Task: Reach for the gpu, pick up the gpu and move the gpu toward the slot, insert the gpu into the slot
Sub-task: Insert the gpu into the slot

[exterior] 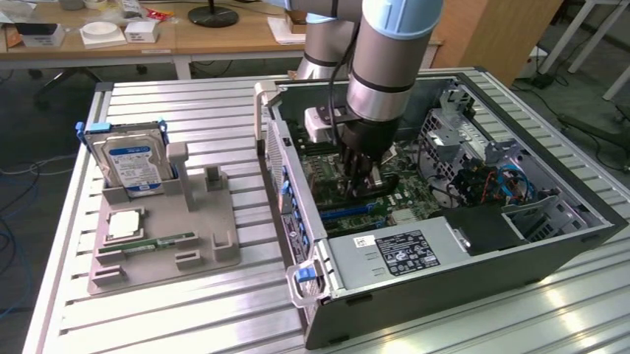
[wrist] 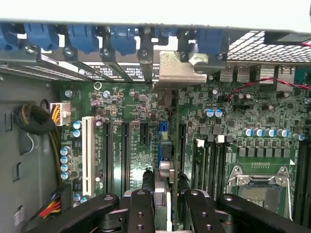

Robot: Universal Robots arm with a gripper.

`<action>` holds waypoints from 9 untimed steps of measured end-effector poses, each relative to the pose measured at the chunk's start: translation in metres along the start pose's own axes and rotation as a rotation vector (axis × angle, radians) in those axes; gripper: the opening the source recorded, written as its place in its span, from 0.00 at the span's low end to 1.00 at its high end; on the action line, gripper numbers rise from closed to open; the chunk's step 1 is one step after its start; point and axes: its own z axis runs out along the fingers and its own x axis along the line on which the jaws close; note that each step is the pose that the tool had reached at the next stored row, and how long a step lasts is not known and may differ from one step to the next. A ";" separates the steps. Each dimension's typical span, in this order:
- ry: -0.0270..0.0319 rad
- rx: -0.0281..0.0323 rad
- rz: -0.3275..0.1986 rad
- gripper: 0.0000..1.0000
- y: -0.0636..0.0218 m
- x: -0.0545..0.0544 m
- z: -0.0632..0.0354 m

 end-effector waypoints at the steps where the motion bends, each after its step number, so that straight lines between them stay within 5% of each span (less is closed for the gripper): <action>1: -0.0002 0.0000 0.000 0.29 0.0001 0.000 0.0014; 9: -0.0001 0.0002 0.000 0.29 0.0053 0.000 0.0082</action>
